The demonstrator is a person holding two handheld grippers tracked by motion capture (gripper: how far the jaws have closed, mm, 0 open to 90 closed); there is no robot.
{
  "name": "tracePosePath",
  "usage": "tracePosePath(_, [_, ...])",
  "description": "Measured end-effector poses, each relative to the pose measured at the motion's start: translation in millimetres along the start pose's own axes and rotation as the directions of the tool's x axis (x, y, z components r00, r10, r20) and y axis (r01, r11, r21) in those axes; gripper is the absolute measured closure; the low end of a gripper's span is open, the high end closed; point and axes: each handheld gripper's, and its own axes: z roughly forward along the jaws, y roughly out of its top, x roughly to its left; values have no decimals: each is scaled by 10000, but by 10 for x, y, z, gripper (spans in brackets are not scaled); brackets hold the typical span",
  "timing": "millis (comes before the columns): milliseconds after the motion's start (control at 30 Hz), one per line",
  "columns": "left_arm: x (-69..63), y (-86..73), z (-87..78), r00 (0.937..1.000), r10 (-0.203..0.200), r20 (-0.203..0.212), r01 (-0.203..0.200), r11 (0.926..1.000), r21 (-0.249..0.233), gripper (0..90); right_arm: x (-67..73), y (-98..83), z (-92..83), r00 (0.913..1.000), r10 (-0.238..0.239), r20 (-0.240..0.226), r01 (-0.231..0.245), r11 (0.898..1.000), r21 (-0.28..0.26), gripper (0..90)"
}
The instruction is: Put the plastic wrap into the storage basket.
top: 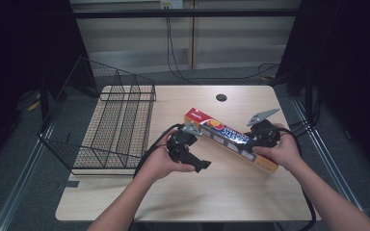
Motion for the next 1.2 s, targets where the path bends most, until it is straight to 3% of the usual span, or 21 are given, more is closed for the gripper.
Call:
tracePosePath(133, [18,161,-13,9966,750,-340,-744,9971,187,16,90,7,-57,9979,-542,-362,537,9984,-162,468])
tracePosePath(267, [58,310,-32,9941,1046,-280,-1045,9945,44,50,198,22,-107,9956,-833,-439,820,9962,-295,468])
tracePosePath(333, [83,383,-18,9928,1183,-186,-1177,9926,311,63,227,27,-122,9923,-1058,-643,1035,9939,-380,468])
tracePosePath(433, [98,490,29,9794,2016,-140,-2004,9778,619,61,275,41,-156,9866,-1376,-878,1336,9898,-493,468])
tracePosePath(533, [115,589,88,9726,2294,370,-2319,9685,903,56,320,66,-188,9789,-1809,-951,1773,9831,-445,468])
tracePosePath(633, [125,640,157,9654,2551,549,-2602,9565,1322,58,349,83,-211,9747,-1923,-1141,1875,9809,-518,468])
tracePosePath(667, [128,651,175,9636,2631,476,-2674,9516,1518,62,358,88,-220,9730,-2024,-1105,1972,9787,-564,467])
tracePosePath(700, [136,662,184,9562,2875,553,-2928,9421,1636,64,363,92,-226,9702,-2142,-1131,2085,9762,-600,467])
tracePosePath(767, [136,664,211,9593,2755,622,-2819,9478,1488,72,379,99,-236,9686,-2176,-1205,2110,9753,-652,467])
tracePosePath(833, [136,664,237,9543,2855,884,-2961,9434,1496,90,391,110,-241,9641,-2330,-1273,2264,9719,-643,467])
tracePosePath(933, [133,662,273,9432,3100,1193,-3281,9255,1893,134,416,122,-239,9577,-2544,-1344,2485,9668,-597,467])
tracePosePath(967, [125,657,281,9433,3091,1207,-3275,9260,1876,157,422,130,-239,9546,-2619,-1420,2558,9649,-598,466])
tracePosePath(1000, [129,663,282,9382,3243,1210,-3433,9166,2050,164,431,132,-242,9550,-2615,-1402,2553,9649,-611,466])
tracePosePath(1067, [122,665,289,9338,3223,1557,-3506,9110,2172,196,438,144,-249,9530,-2668,-1433,2602,9635,-632,466])
tracePosePath(1133, [101,666,299,9286,3405,1473,-3675,8989,2386,225,446,160,-250,9466,-2829,-1546,2743,9587,-748,465])
tracePosePath(1200, [94,667,295,9253,3428,1621,-3742,8944,2450,261,457,176,-252,9423,-2904,-1666,2803,9564,-819,465])
